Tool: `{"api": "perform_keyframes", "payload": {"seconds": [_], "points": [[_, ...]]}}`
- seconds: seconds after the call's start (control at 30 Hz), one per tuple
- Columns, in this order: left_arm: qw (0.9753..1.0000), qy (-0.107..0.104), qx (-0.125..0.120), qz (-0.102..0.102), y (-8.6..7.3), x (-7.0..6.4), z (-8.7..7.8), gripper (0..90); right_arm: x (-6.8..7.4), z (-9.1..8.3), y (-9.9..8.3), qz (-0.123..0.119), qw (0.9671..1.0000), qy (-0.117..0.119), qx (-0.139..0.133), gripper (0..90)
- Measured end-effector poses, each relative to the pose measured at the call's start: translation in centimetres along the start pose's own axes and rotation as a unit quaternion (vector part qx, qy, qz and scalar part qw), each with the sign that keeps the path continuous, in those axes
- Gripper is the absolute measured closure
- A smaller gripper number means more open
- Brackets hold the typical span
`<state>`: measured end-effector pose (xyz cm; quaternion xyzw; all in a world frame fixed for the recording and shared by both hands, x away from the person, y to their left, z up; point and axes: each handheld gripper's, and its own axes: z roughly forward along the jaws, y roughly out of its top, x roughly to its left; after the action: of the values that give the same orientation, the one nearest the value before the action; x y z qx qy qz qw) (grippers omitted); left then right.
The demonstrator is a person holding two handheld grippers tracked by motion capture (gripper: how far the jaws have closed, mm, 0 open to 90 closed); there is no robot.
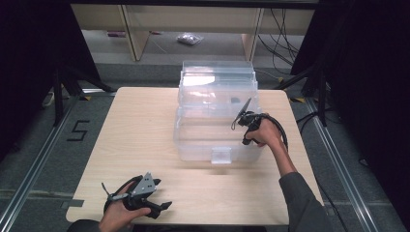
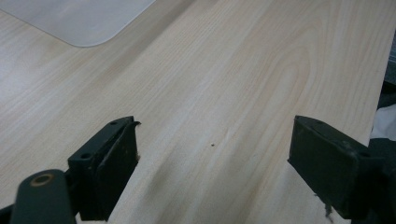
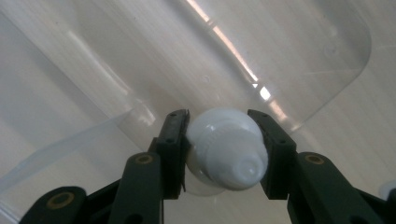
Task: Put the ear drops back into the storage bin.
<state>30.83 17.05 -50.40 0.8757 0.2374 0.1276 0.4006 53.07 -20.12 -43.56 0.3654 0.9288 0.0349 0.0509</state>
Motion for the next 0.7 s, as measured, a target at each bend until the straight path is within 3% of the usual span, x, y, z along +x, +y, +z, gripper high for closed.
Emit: {"api": "perform_keyframes", "payload": {"seconds": [0.07, 0.1, 0.23, 0.3, 0.33, 0.4, 0.43, 0.5, 0.7], "points": [[1.0, 0.0, 0.0, 0.0, 0.0, 0.0, 0.0, 15.0, 0.0, 0.1, 0.0, 0.001, 1.0, 0.003, 0.0, 60.0], [0.9999, -0.002, -0.01, -0.013, 0.0, -0.2, 0.1, 15.0, 0.0, 0.1, 0.0, -0.002, 1.0, 0.003, -0.001, 59.9], [1.0, 0.0, -0.005, -0.008, 0.0, -0.1, 0.1, 15.0, 0.1, 0.1, 0.0, 0.0, 1.0, 0.001, -0.003, 59.8], [0.9998, -0.002, -0.008, -0.018, 0.0, -0.2, 0.1, 15.0, 0.1, -0.1, 0.0, -0.001, 1.0, 0.003, -0.002, 59.8], [1.0, -0.003, 0.002, -0.005, 0.0, -0.1, 0.0, 15.0, 0.2, -0.2, 0.0, 0.005, 1.0, 0.0, 0.002, 59.9], [0.9998, -0.002, -0.009, -0.015, 0.0, -0.2, 0.1, 15.0, 0.0, -0.2, -0.2, -0.008, 1.0, 0.002, 0.004, 59.8], [0.9998, -0.002, -0.008, -0.015, 0.0, -0.2, 0.1, 15.0, 0.1, -0.2, -0.2, 0.002, 1.0, 0.001, 0.007, 59.8], [1.0, 0.0, -0.005, -0.007, 0.0, -0.1, 0.1, 15.0, 0.0, -0.3, -0.3, -0.007, 1.0, -0.002, 0.002, 59.8], [1.0, 0.0, 0.001, 0.0, 0.0, 0.0, 0.0, 15.0, 0.1, -0.9, -0.5, -0.001, 1.0, -0.001, -0.002, 58.7]]}}
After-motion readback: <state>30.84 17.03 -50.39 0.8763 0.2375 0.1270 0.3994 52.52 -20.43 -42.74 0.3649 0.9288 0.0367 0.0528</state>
